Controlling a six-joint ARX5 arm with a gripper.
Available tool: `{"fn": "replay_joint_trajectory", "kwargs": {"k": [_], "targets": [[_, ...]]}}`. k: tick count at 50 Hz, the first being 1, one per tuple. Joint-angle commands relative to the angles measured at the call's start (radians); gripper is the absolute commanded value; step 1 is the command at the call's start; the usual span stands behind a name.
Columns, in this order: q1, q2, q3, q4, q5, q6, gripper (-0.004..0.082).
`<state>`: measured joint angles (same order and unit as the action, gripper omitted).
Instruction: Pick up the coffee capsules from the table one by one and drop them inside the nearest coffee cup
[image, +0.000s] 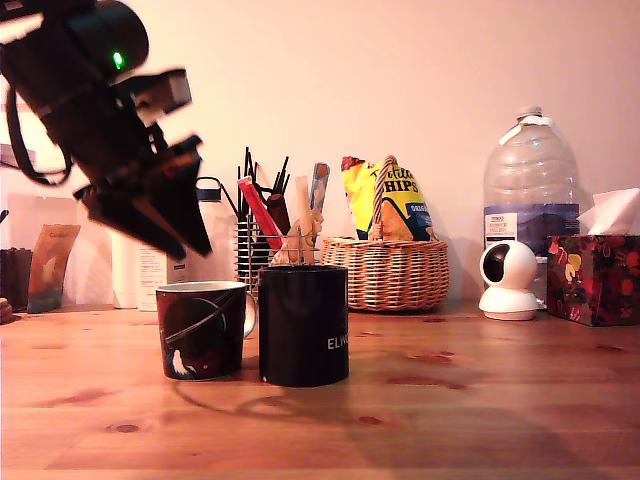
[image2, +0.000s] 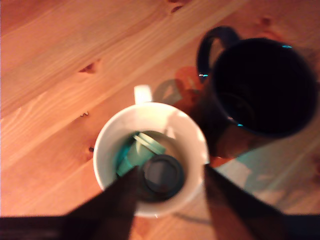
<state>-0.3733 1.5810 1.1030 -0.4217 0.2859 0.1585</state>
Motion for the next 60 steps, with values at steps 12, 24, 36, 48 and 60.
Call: {"fn": "replay_joint_trajectory", "kwargs": {"k": [12,24,36,48,60], "targets": [[-0.001,-0.145,-0.121,0.101,-0.048,-0.088,-0.0016],[0.015,-0.304,-0.359,0.257,-0.138,-0.152,-0.0016],[0.063,-0.462,-0.569,0.414,-0.156,-0.196,-0.0016],[0.127,-0.621,-0.709,0.460,-0.136,-0.223,-0.0016],[0.135,-0.816,-0.775,0.405,-0.117,-0.249,-0.0016]]}}
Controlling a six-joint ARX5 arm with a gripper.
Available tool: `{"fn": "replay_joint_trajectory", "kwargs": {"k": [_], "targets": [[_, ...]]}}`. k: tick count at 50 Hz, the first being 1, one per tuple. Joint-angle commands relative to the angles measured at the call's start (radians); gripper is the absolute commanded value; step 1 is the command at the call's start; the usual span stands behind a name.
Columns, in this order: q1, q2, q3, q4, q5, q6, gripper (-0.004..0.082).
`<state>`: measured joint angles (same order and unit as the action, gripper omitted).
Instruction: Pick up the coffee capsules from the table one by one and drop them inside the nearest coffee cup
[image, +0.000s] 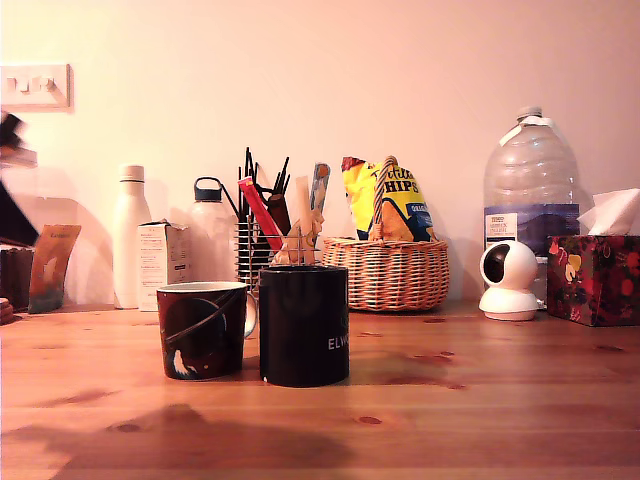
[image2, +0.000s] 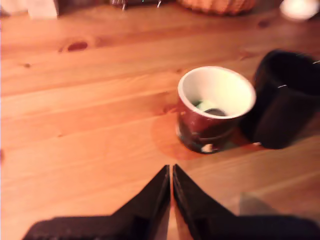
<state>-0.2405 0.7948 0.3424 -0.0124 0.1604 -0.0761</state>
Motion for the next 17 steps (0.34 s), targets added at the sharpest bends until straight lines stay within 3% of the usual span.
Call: {"fn": "replay_joint_trajectory", "kwargs": {"k": [1,17], "targets": [[0.002,-0.047,-0.014,-0.013,0.013,-0.014,-0.0016],[0.002,-0.276,-0.014,-0.202,0.018,-0.029,-0.0016]]}}
